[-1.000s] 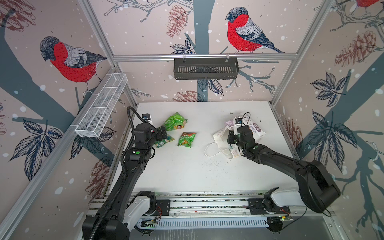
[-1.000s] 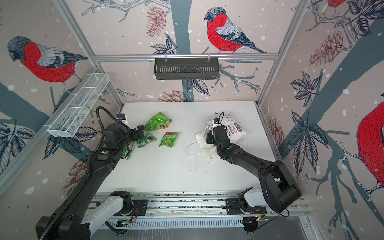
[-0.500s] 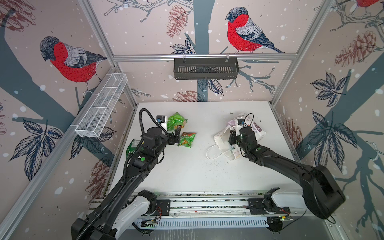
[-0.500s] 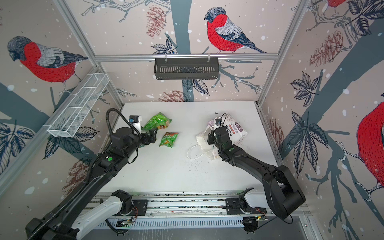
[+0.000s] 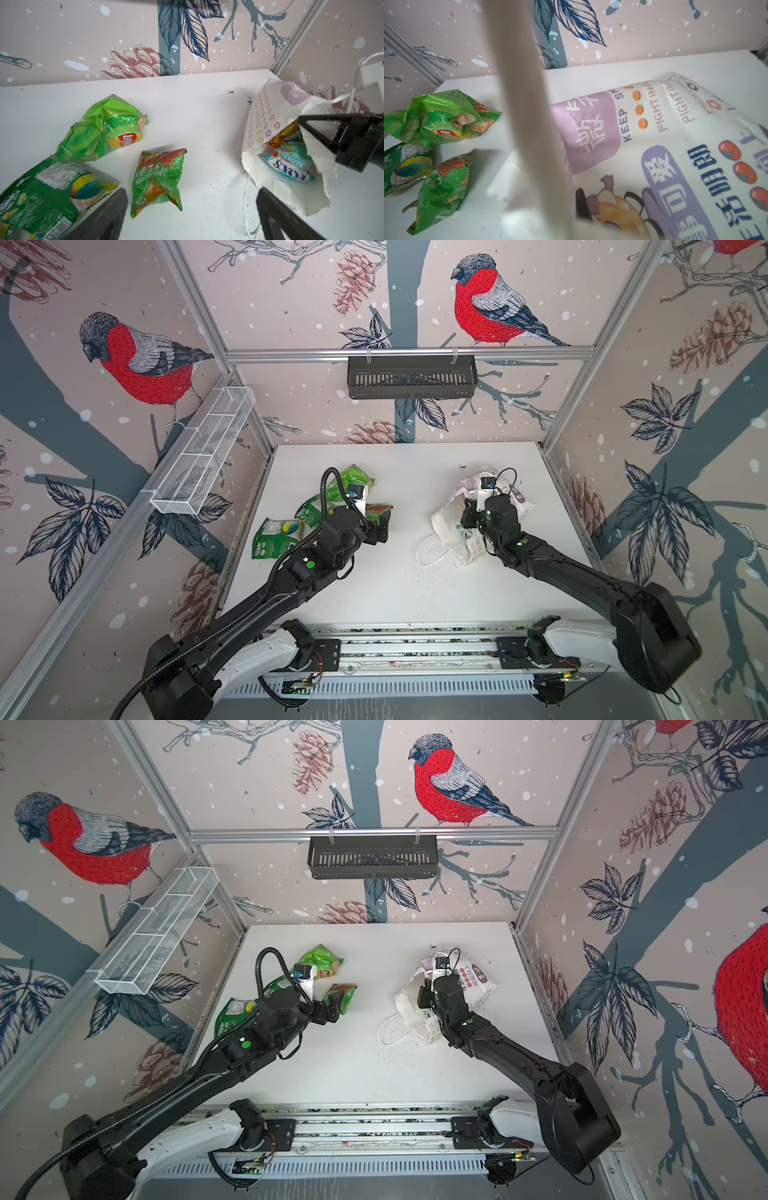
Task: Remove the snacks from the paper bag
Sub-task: 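Move the open left gripper over the bag opening while the right gripper holds the rim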
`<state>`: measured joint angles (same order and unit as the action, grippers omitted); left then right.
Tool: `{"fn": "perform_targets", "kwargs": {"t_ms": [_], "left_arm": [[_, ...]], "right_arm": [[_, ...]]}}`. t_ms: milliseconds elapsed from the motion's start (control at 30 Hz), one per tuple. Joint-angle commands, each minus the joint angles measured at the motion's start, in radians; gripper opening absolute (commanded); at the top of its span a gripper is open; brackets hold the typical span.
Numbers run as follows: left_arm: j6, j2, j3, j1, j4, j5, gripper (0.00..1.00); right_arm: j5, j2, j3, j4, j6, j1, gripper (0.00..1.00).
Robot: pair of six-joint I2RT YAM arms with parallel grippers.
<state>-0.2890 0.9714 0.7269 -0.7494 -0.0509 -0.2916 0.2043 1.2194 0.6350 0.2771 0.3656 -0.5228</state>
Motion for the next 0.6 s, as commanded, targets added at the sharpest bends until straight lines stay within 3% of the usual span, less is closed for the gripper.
{"fn": "perform_targets", "kwargs": {"t_ms": [0,567], "left_arm": [[-0.009,0.020,-0.026,-0.021,0.107,-0.007,0.97],[-0.124,0.054,-0.228,-0.116,0.349,0.046,0.97]], "right_arm": [[0.006,-0.024,-0.006,0.026,0.004,-0.002,0.00],[-0.037,-0.016,0.027,0.015,0.018,-0.001,0.00]]}}
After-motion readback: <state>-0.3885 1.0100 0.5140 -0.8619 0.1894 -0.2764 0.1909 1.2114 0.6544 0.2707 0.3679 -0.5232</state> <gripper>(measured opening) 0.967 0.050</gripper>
